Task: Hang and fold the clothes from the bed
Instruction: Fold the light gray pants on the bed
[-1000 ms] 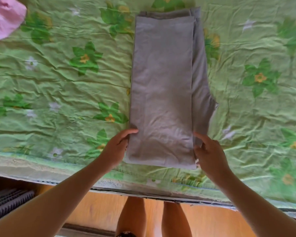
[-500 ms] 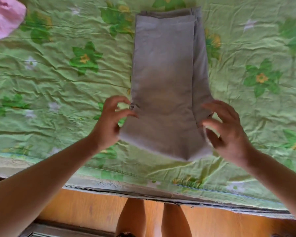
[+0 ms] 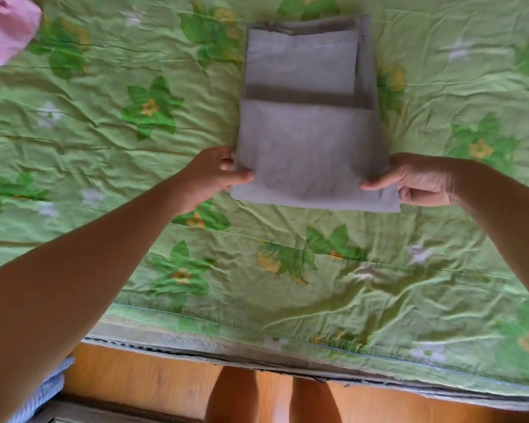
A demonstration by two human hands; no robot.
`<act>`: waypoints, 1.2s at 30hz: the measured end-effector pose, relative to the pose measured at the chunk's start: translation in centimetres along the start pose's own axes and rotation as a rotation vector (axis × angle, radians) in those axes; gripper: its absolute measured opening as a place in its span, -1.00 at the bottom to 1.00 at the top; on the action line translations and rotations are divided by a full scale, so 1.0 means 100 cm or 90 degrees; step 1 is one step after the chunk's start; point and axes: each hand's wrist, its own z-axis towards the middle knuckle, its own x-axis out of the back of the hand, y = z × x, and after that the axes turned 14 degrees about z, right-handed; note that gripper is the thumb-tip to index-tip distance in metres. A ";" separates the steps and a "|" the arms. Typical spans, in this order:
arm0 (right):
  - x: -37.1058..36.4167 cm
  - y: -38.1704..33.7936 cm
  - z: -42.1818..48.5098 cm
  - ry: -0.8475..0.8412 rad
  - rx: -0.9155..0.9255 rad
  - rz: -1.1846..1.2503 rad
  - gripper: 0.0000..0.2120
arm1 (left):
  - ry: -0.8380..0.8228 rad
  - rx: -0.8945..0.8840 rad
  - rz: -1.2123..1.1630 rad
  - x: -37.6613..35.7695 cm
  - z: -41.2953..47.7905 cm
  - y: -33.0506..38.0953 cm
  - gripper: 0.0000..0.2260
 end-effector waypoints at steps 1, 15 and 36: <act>-0.005 0.000 0.000 0.008 0.016 -0.012 -0.22 | 0.023 -0.029 0.002 -0.005 -0.005 -0.002 -0.74; -0.039 0.028 0.000 0.076 -0.030 0.064 -0.61 | 0.070 0.066 0.077 -0.033 -0.029 -0.019 -0.66; -0.067 0.060 -0.068 0.160 0.168 0.213 -0.68 | 0.128 -0.140 -0.024 -0.039 -0.074 0.002 -0.79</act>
